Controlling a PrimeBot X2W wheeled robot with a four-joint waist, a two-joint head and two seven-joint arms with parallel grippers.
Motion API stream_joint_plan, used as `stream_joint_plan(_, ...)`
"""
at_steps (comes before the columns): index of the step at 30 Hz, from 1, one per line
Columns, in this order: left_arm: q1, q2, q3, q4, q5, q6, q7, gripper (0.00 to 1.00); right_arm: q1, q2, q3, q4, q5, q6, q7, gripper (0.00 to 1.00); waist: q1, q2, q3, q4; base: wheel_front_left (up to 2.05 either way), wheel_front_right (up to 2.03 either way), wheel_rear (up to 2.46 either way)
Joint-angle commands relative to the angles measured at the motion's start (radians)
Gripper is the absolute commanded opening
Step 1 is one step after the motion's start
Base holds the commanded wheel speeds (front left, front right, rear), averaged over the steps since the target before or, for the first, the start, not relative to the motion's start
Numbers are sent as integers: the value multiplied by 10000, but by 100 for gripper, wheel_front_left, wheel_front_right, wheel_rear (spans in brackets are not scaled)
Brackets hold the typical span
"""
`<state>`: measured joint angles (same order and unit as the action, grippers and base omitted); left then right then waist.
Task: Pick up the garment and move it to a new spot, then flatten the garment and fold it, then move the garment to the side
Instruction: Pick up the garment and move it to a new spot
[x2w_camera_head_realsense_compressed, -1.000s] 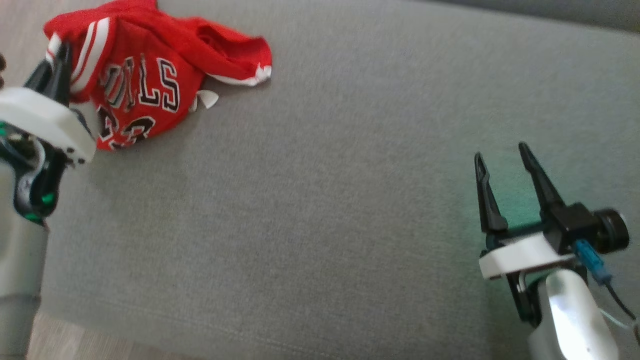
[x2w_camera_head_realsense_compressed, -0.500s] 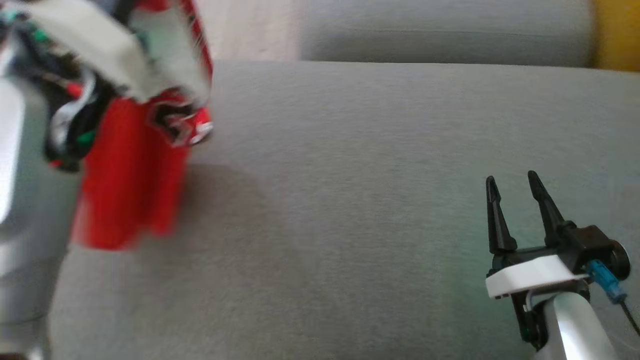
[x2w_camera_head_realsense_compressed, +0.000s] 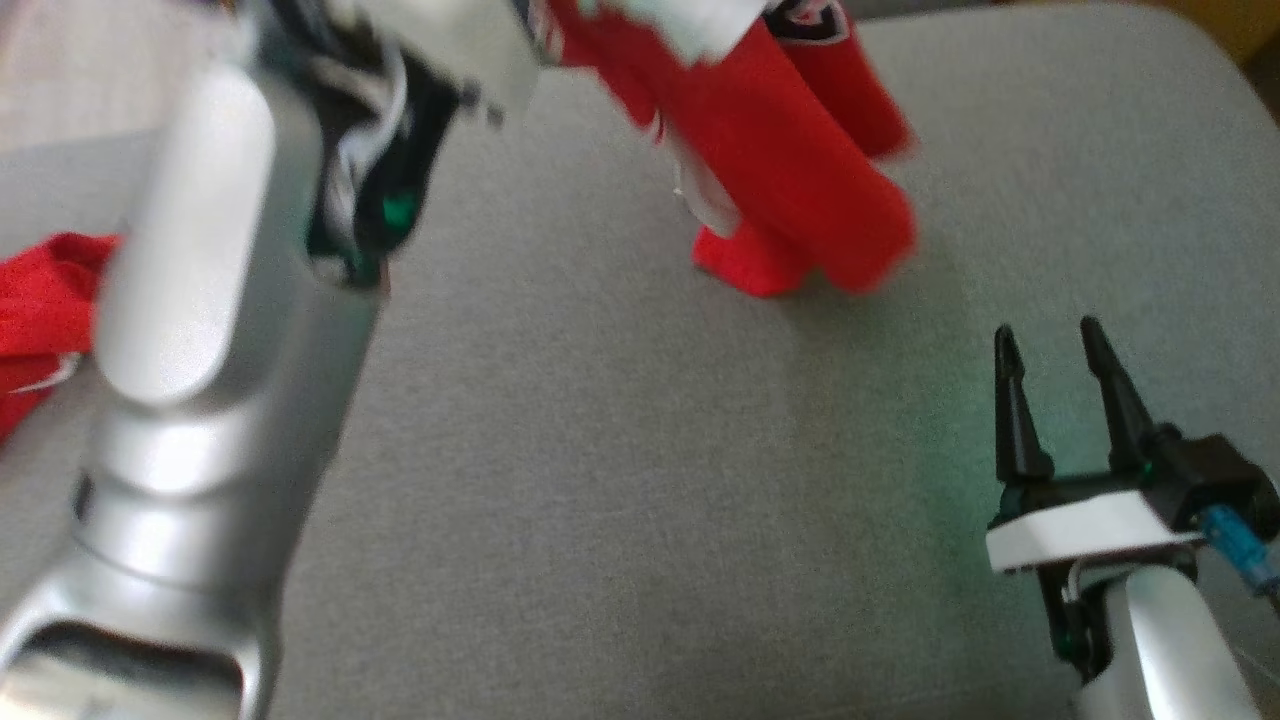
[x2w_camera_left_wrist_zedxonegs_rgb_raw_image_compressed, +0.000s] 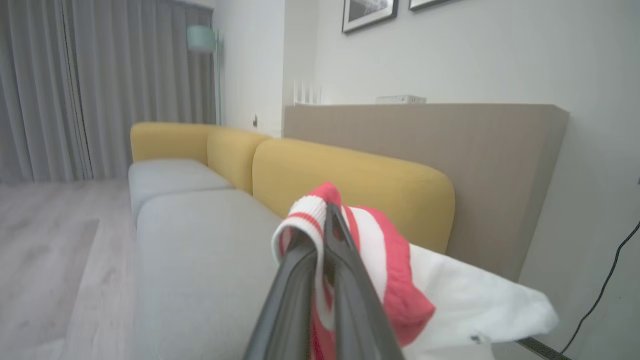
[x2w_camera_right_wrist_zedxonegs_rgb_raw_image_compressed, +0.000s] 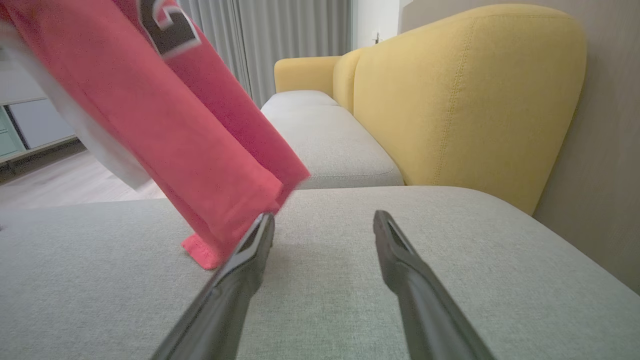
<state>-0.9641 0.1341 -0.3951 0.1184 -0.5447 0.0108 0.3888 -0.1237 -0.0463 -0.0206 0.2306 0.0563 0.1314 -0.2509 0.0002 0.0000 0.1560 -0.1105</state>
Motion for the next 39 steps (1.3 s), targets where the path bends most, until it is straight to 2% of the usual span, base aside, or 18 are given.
stream_joint_plan(1, 268, 287, 309, -19, -37, 102, -141, 0, -525, -39, 183, -419, 120, -7, -108, 100, -2, 0, 548, -299, 0, 0, 0)
stream_joint_plan(4, 1427, 318, 523, 815, -274, 282, -587, 0, -631, -39, 193, -477, 166, -7, -108, 100, -2, 0, 960, -353, 0, 0, 0)
stream_joint_plan(7, 2501, 467, 741, 1771, -587, 217, -958, 0, -764, -39, 256, -548, 189, -7, -108, 100, -2, 0, 1372, -382, 0, 0, 0)
stream_joint_plan(14, 3540, 568, 1124, 3178, -598, 154, -2606, 0, -901, -39, 149, -627, 83, -7, -108, 100, -2, 0, 1825, -217, 0, 0, 0)
stream_joint_plan(15, 3600, 604, 1091, 3302, -500, 99, -2869, 38, -898, -39, 146, -621, 57, -7, -108, 100, -2, 0, 1832, -179, 0, 0, 0)
stream_joint_plan(16, 3600, 604, 1091, 3302, -500, 99, -2869, 38, -898, -39, 146, -621, 57, -7, -108, 100, -2, 0, 1832, -179, 0, 0, 0)
stream_joint_plan(17, 3658, 603, 1089, 3441, -440, 102, -3096, 77, -888, -39, 134, -619, 23, -7, -108, 100, -2, 0, 1827, -117, 0, 0, 0)
stream_joint_plan(18, 3691, 597, 1063, 3540, -387, 50, -3318, 100, -884, -39, 124, -619, -13, -7, -108, 100, -2, 0, 1816, -60, 0, 0, 0)
stream_joint_plan(24, 3830, 497, 947, 3814, -170, -192, -4494, 100, -850, -39, 92, -632, -316, -7, -108, 100, -2, 0, 1483, 327, 0, 0, 0)
stream_joint_plan(30, 4410, 538, 795, 3624, 21, -311, -5337, 100, -668, -39, 50, -633, -596, -7, -108, 100, -2, 0, 707, 725, 0, 0, 0)
stream_joint_plan(39, 6550, 518, 595, 2634, 241, 133, -6087, 100, 153, -39, 54, -452, -862, -7, -108, 100, -2, 0, -699, 1223, 0, 0, 0)
